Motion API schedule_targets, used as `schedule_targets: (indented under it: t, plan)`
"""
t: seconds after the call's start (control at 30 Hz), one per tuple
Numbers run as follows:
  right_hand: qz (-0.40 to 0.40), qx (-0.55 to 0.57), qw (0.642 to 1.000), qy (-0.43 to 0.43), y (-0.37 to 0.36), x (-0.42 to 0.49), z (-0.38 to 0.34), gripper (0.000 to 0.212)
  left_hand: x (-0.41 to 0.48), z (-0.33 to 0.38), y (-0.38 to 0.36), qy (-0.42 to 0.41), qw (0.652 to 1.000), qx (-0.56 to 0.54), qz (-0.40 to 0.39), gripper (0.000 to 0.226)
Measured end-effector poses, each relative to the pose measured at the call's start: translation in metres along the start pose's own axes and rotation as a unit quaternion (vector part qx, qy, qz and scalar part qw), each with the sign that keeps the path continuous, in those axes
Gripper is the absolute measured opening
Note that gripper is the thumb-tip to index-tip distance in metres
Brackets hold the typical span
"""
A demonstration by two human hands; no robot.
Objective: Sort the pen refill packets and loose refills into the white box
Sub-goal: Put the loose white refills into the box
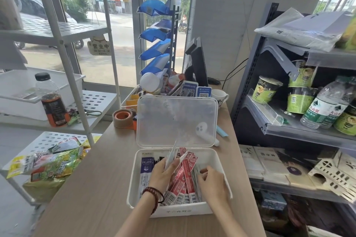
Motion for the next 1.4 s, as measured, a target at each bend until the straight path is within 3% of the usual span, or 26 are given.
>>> schedule_targets:
  t: [0.17,0.33,0.53,0.63,0.83,1.17,1.27,1.4]
  plan:
    - [0.017,0.073,0.98,0.183,0.01,-0.013,-0.022,0.024,0.001,0.005,-0.001,-0.018,1.0,0.018,-0.009,0.022]
    - [0.016,0.035,0.975,0.217,0.01,-0.016,-0.021,0.043,0.0,0.004,-0.007,-0.035,0.998,0.021,-0.037,0.018]
    - [0.02,0.024,0.983,0.183,0.012,-0.017,-0.017,0.033,0.001,0.004,-0.013,-0.037,0.995,0.072,-0.061,0.023]
    - [0.04,0.039,0.986,0.157,0.013,-0.016,-0.015,0.029,0.001,0.004,-0.012,-0.038,0.996,0.072,-0.032,0.013]
    - [0.092,0.103,0.98,0.145,0.013,-0.013,-0.011,0.016,0.002,0.001,0.001,-0.032,0.996,0.059,0.063,0.035]
    - [0.03,0.084,0.995,0.04,0.01,-0.004,-0.007,0.02,0.001,0.004,0.004,-0.028,0.995,0.071,0.069,0.043]
    - [0.018,0.068,0.997,0.012,0.008,-0.002,-0.005,0.01,0.001,0.003,0.005,-0.023,0.995,0.07,0.072,0.036]
    - [-0.03,0.038,0.999,0.012,0.006,-0.003,-0.008,0.019,0.001,0.003,0.007,-0.021,0.993,0.085,0.084,0.029]
Point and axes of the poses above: each hand's wrist, its own x-axis towards the middle knuckle, its own y-axis out of the back of the hand, z = x × y, the point moved 4 cm from there along x, towards the middle knuckle, and after that the axes turned 15 degrees about -z, right-handed, at the moved point
